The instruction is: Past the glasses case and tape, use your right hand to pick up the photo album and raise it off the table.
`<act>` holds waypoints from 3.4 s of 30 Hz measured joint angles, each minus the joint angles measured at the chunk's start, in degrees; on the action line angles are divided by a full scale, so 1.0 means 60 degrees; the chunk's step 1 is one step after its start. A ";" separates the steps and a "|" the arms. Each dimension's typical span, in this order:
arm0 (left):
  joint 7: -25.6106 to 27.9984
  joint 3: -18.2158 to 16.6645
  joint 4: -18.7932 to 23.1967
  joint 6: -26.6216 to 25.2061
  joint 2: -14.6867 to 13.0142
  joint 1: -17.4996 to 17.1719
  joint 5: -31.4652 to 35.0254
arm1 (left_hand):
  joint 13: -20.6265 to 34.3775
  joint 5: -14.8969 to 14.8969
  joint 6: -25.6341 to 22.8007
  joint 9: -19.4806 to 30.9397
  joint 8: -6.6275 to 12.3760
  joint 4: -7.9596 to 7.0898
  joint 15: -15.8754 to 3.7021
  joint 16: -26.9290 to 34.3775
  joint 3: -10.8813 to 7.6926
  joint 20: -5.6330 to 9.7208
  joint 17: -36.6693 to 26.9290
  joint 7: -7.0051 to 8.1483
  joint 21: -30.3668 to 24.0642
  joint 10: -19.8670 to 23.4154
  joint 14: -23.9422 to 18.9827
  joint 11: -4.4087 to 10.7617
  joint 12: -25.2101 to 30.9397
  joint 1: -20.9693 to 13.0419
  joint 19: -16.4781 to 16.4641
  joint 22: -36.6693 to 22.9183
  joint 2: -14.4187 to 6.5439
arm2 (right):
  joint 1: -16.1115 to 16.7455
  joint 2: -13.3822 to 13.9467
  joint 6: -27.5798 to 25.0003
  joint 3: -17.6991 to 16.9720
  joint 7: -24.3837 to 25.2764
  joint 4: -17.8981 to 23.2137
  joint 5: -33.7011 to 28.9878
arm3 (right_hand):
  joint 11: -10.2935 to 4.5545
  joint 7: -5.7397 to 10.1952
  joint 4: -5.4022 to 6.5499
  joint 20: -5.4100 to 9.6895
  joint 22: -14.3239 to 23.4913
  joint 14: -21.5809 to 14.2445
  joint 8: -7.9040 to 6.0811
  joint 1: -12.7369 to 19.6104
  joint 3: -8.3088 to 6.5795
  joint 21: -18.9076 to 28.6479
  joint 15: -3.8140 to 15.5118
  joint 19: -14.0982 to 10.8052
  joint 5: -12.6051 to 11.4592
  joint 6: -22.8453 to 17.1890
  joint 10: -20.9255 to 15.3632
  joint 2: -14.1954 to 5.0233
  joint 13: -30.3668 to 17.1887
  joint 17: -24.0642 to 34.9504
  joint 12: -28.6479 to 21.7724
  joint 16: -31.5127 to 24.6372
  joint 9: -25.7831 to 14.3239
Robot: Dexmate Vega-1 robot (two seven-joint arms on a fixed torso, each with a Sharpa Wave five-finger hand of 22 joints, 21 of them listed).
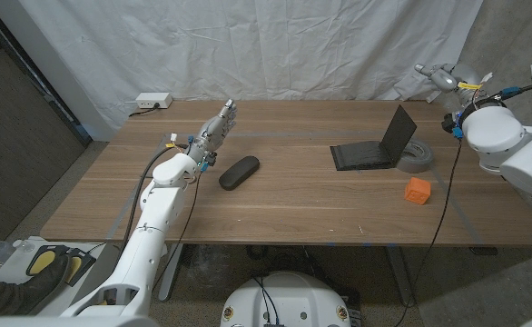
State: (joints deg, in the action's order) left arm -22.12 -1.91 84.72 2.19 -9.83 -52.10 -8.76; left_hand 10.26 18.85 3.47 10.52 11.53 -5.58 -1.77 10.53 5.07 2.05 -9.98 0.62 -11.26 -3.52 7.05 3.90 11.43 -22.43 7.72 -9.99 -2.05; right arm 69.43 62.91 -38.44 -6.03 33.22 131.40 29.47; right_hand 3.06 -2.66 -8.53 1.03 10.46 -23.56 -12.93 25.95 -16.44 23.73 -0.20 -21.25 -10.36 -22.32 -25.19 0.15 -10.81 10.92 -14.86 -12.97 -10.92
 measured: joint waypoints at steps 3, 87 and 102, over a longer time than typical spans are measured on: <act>0.0000 0.0015 0.0063 -0.0018 -0.0007 -0.0029 0.0004 | 0.0000 0.0000 0.0000 0.0000 0.0000 0.0012 0.0000 0.0000 0.0012 0.0000 0.0000 0.0000 0.0000 0.0000 0.0000 0.0000 0.0000 0.0000 0.0000 0.0000 0.0000 | -0.0135 0.0068 -0.0350 0.0052 0.0078 0.0139 0.0081 | 0.0019 -0.0071 -0.0031 0.0033 0.0016 -0.0066 0.0000 0.0001 0.0031 0.0000 -0.0001 -0.0102 0.0000 -0.0071 -0.0155 0.0102 0.0000 0.0001 -0.0038 0.0000 0.0000; 0.0045 -0.0027 0.0629 0.0078 -0.0031 -0.0567 -0.0058 | 0.0000 0.0000 0.0000 0.0000 0.0000 0.0024 0.0000 0.0000 0.0102 0.0001 0.0000 0.0000 0.0000 -0.0036 0.0000 -0.0035 0.0001 -0.0176 0.0101 0.0000 -0.0076 | -0.7538 0.0111 -0.6837 0.5939 -0.1206 -0.0575 0.1262 | 0.0465 -0.0858 0.0097 -0.0342 0.0011 -0.1206 0.0225 0.0155 0.0332 -0.0110 -0.0329 -0.1023 -0.0370 -0.0202 -0.0929 0.0799 0.0023 0.0024 -0.0019 -0.0107 -0.0024; 0.0099 -0.0049 0.0826 0.0104 -0.0026 -0.0769 -0.0064 | 0.0000 0.0000 0.0000 0.0000 0.0000 0.0040 0.0000 0.0000 0.0118 0.0001 0.0000 0.0000 0.0000 -0.0089 0.0000 -0.0087 0.0001 -0.0213 0.0100 0.0000 -0.0038 | -0.8799 0.0418 -0.6905 0.7233 -0.0444 -0.1056 0.2667 | 0.0524 -0.0857 0.0053 -0.0448 0.0010 -0.1153 0.0225 0.0380 0.0288 -0.0184 -0.0381 -0.0985 -0.0369 -0.0203 -0.0767 0.0775 0.0022 0.0024 0.0096 -0.0026 -0.0024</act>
State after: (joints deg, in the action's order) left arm -21.53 -2.20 89.67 2.82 -9.99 -56.71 -9.15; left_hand 10.26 18.85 3.47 10.52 11.53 -5.34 -1.77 10.53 5.78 2.06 -9.98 0.62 -11.25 -4.05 7.05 3.37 11.43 -23.72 8.32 -10.00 -2.27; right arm 16.63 65.42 -79.87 37.37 30.56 125.07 45.47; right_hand 6.21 -7.80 -8.21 -1.65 10.52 -30.48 -11.58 28.23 -14.71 22.62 -2.48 -27.16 -12.58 -23.53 -29.79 4.80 -10.67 11.06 -14.28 -13.13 -11.07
